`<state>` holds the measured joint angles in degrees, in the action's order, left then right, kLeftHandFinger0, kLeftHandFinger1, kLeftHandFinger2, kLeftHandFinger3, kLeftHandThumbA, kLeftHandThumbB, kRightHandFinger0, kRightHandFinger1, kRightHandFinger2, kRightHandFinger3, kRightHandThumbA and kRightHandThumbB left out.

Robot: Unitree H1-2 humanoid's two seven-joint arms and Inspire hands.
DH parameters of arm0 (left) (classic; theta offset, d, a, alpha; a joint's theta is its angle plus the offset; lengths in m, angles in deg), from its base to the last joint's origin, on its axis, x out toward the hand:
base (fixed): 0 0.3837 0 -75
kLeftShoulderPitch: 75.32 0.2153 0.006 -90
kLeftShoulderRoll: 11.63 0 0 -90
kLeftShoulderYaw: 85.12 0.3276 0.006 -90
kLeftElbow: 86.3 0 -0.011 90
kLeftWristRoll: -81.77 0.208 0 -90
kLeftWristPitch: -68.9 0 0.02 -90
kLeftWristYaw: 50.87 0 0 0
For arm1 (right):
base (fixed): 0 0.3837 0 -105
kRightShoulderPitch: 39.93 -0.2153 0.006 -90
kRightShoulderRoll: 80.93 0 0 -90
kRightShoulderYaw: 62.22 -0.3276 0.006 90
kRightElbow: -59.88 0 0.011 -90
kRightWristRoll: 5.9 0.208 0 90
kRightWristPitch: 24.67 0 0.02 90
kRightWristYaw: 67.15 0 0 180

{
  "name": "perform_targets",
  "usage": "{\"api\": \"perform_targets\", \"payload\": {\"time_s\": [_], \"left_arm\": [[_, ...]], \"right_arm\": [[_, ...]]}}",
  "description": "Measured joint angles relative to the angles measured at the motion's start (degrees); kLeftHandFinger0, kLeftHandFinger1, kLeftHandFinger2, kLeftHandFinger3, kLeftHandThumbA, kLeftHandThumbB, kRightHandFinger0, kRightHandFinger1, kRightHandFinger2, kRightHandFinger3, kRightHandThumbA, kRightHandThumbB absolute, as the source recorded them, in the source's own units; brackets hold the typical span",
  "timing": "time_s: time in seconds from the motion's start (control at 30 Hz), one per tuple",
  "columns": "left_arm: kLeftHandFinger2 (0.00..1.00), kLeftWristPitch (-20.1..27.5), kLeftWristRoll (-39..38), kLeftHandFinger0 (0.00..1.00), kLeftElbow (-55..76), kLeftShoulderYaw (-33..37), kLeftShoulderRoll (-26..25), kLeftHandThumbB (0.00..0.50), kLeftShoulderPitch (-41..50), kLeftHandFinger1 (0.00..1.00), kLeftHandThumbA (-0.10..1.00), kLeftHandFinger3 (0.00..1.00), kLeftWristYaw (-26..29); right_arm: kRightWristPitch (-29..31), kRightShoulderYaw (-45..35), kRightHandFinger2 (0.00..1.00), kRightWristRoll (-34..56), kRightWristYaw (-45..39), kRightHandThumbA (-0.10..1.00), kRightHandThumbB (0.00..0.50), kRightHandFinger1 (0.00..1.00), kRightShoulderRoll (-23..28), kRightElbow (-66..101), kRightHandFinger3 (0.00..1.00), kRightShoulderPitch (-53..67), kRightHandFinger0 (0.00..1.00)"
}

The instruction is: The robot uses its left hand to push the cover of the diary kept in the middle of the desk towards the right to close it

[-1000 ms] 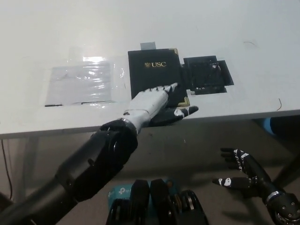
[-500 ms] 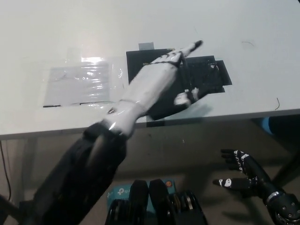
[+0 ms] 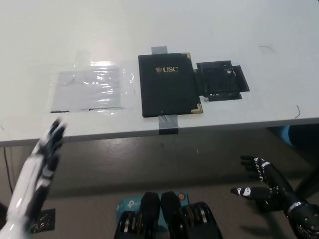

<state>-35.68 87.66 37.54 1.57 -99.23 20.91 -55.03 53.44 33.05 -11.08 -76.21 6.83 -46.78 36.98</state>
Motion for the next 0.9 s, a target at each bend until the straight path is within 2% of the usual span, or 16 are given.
{"api": "perform_targets", "payload": {"time_s": [0.07,0.33,0.47,0.57,0.9], "left_arm": [[1.00,1.5,-1.0,1.00,-1.9,-1.0,0.0,0.317,1.9,1.00,1.00,1.00,0.0],[1.00,8.9,-4.8,1.00,-10.7,-3.6,1.0,0.284,6.9,1.00,1.00,1.00,-0.1],[1.00,12.5,-6.3,1.00,-14.8,-4.8,1.2,0.318,8.0,1.00,1.00,1.00,-0.1],[1.00,15.3,-7.4,1.00,-18.9,-6.1,1.1,0.364,8.3,1.00,1.00,1.00,-0.1],[1.00,20.5,-9.8,1.00,-31.3,-8.6,1.1,0.378,7.0,1.00,1.00,1.00,-0.1]], "right_arm": [[0.0,0.0,0.82,0.0,0.0,1.00,0.484,0.86,-0.1,0.0,0.82,0.0,0.82],[0.0,-0.1,0.83,-0.1,0.1,1.00,0.500,0.86,-0.2,-0.7,0.82,0.0,0.82],[0.0,-0.3,0.83,0.0,0.1,1.00,0.500,0.87,-0.2,-1.2,0.82,-0.1,0.84],[0.0,-0.4,0.83,0.0,0.1,1.00,0.500,0.87,-0.2,-1.2,0.83,-0.1,0.83],[0.1,-0.6,0.83,0.0,0.2,1.00,0.467,0.87,-0.3,-1.2,0.83,-0.1,0.82]]}}
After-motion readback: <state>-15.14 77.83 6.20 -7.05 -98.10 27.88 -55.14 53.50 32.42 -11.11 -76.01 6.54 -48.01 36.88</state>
